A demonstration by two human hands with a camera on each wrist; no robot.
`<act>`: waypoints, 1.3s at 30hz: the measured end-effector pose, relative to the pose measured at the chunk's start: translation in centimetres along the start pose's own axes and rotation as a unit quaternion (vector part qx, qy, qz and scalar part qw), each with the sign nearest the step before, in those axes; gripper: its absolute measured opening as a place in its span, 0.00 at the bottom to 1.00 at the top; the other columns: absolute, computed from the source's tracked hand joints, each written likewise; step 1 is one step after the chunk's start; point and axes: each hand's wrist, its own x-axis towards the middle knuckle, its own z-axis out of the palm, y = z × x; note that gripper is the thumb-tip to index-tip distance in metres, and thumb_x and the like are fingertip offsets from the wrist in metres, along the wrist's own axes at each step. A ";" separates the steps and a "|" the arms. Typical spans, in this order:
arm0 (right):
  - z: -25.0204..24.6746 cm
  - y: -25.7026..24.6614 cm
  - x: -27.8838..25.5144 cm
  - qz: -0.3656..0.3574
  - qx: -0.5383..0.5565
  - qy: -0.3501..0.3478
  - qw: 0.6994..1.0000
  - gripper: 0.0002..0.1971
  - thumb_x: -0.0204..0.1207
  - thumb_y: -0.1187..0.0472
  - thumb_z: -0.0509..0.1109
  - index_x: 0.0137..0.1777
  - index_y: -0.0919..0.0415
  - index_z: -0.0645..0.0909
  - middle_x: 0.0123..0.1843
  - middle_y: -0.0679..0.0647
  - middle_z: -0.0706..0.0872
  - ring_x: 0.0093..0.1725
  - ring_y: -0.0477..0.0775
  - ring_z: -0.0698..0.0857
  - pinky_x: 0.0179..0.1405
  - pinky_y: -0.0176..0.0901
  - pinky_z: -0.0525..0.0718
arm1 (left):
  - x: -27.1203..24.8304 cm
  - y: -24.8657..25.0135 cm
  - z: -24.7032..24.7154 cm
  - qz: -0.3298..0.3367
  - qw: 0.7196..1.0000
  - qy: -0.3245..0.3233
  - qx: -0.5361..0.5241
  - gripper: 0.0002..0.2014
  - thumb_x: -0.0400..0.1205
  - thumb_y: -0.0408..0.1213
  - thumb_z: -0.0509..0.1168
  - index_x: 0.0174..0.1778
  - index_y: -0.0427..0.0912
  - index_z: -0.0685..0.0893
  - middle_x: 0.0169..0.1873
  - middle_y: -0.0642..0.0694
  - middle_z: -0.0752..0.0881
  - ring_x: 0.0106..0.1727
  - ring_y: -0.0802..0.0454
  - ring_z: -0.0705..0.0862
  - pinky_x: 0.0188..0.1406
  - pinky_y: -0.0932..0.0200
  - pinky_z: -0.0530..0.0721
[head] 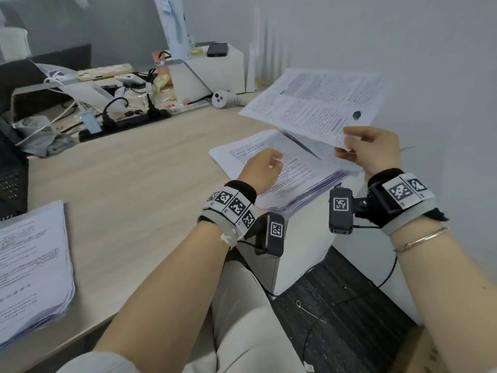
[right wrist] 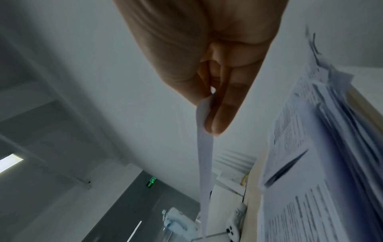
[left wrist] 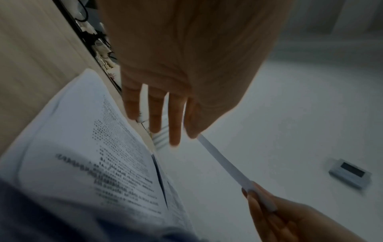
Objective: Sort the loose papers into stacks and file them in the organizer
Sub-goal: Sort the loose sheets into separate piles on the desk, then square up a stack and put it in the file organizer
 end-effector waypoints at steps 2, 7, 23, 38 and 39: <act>-0.5 -0.4 1.0 -0.007 0.002 0.015 1.000 0.11 0.75 0.77 0.65 0.52 0.67 0.84 0.48 0.64 0.81 0.27 0.52 0.89 0.40 0.41 0.90 | 0.2 -0.1 0.8 -0.002 0.996 -0.061 0.057 0.15 0.86 0.37 0.58 0.68 0.41 0.78 0.65 0.47 0.81 0.67 0.51 0.78 0.64 0.60 0.72; -1.6 -0.4 3.0 -0.001 0.008 0.049 0.999 0.11 0.74 0.77 0.66 0.54 0.71 0.83 0.54 0.70 0.84 0.28 0.51 0.89 0.35 0.36 0.87 | 0.9 0.2 2.4 -0.010 0.985 -0.126 0.121 0.17 0.86 0.43 0.58 0.68 0.42 0.77 0.67 0.45 0.80 0.69 0.47 0.76 0.71 0.49 0.72; -4.2 5.0 5.8 0.074 -0.190 0.061 0.977 0.15 0.72 0.74 0.71 0.60 0.69 0.82 0.38 0.58 0.85 0.17 0.42 0.84 0.26 0.29 0.85 | 0.7 -0.7 5.5 -0.002 0.944 -0.209 0.256 0.23 0.82 0.57 0.54 0.73 0.57 0.71 0.73 0.45 0.73 0.75 0.39 0.68 0.72 0.38 0.67; -5.5 8.0 4.4 -0.005 -0.494 -0.024 0.869 0.27 0.72 0.73 0.62 0.72 0.59 0.76 0.77 0.62 0.65 0.74 0.66 0.69 0.74 0.52 0.69 | 0.5 -0.5 6.0 -0.016 0.922 -0.218 0.319 0.36 0.74 0.60 0.68 0.76 0.55 0.65 0.73 0.43 0.69 0.74 0.38 0.65 0.72 0.38 0.67; -5.3 8.3 4.5 -0.007 -0.500 -0.040 0.865 0.26 0.72 0.73 0.63 0.71 0.61 0.77 0.77 0.64 0.66 0.75 0.67 0.68 0.75 0.52 0.67 | 0.4 -0.5 5.9 -0.015 0.923 -0.216 0.319 0.35 0.74 0.59 0.68 0.76 0.55 0.65 0.72 0.43 0.69 0.74 0.39 0.65 0.71 0.37 0.67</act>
